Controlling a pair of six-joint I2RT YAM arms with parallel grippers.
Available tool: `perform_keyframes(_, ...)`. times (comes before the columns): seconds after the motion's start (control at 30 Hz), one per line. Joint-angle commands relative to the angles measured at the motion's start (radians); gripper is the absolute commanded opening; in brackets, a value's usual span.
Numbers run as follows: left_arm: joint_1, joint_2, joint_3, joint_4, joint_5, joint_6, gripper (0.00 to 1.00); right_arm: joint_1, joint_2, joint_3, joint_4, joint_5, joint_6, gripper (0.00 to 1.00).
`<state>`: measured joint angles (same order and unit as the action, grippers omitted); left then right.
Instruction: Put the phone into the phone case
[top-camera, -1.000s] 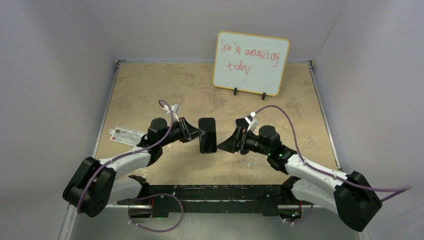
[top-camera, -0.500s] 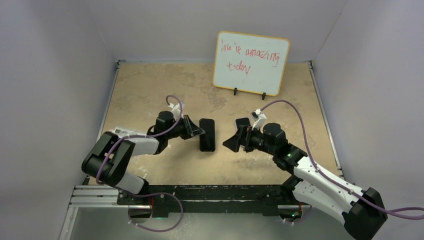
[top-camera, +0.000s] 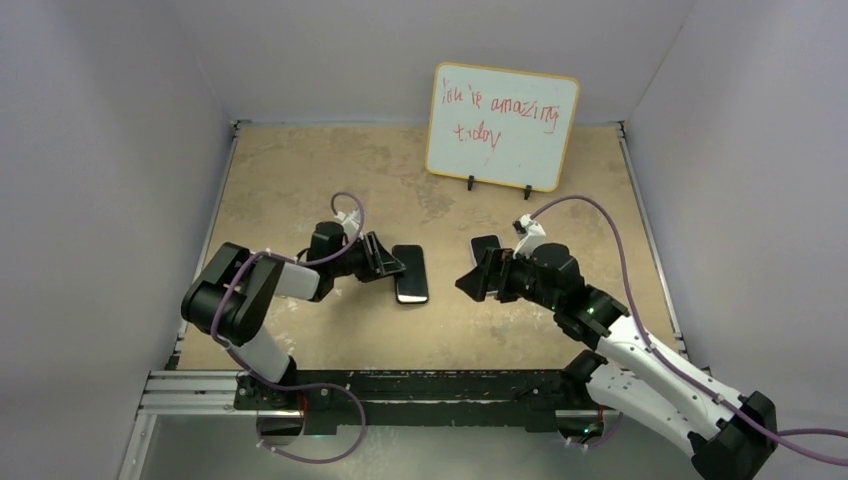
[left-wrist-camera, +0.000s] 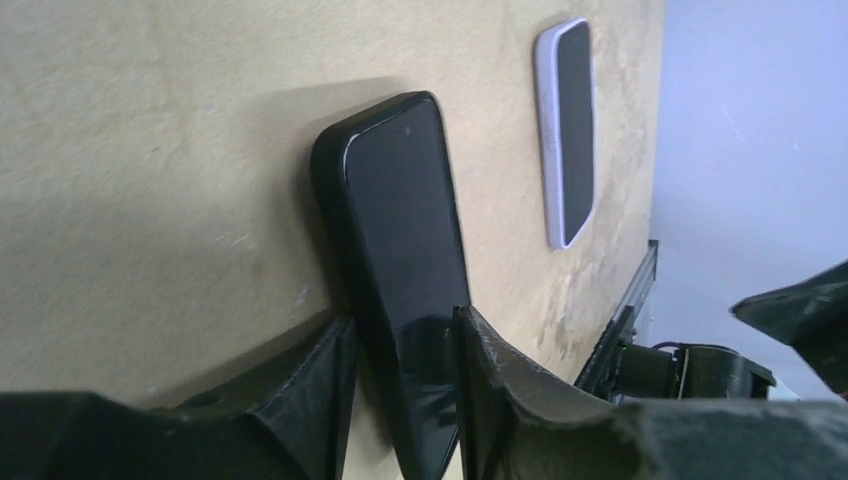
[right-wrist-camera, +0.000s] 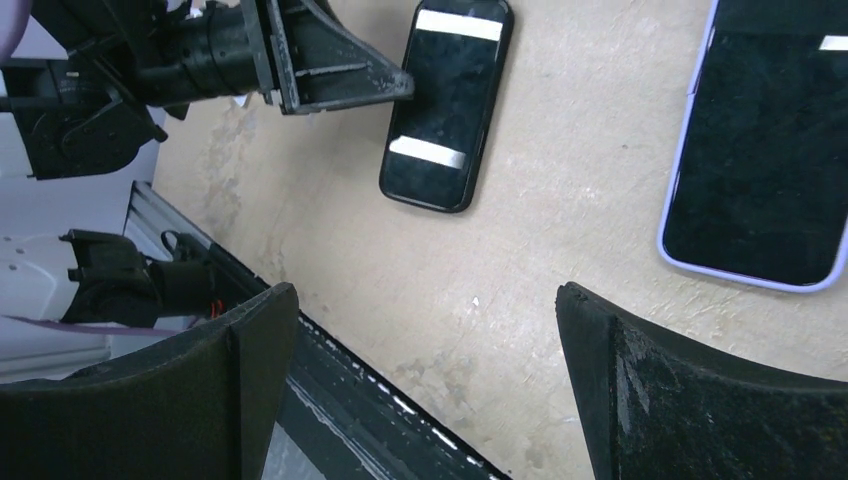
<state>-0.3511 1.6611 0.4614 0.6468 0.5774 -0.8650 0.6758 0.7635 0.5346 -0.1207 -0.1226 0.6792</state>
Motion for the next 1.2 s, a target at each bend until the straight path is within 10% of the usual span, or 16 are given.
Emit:
perform_keyframes(0.0,0.024,-0.075,0.054,-0.158,-0.002,0.136,0.43,0.004,0.003,0.084,-0.096,0.082,0.013,0.99)
perform_keyframes(0.23,0.026,-0.301,0.134,-0.522,-0.095,0.299,0.82,0.004,-0.019,0.137,-0.207,0.217,0.113,0.99)
perform_keyframes(0.53,0.026,-0.575,0.269,-0.886,-0.128,0.423,0.85,0.004,-0.039,0.219,-0.301,0.319,0.100,0.99)
perform_keyframes(1.17,0.024,-1.006,0.237,-0.903,0.065,0.382,0.89,0.004,-0.103,0.292,-0.295,0.328,0.056,0.99)
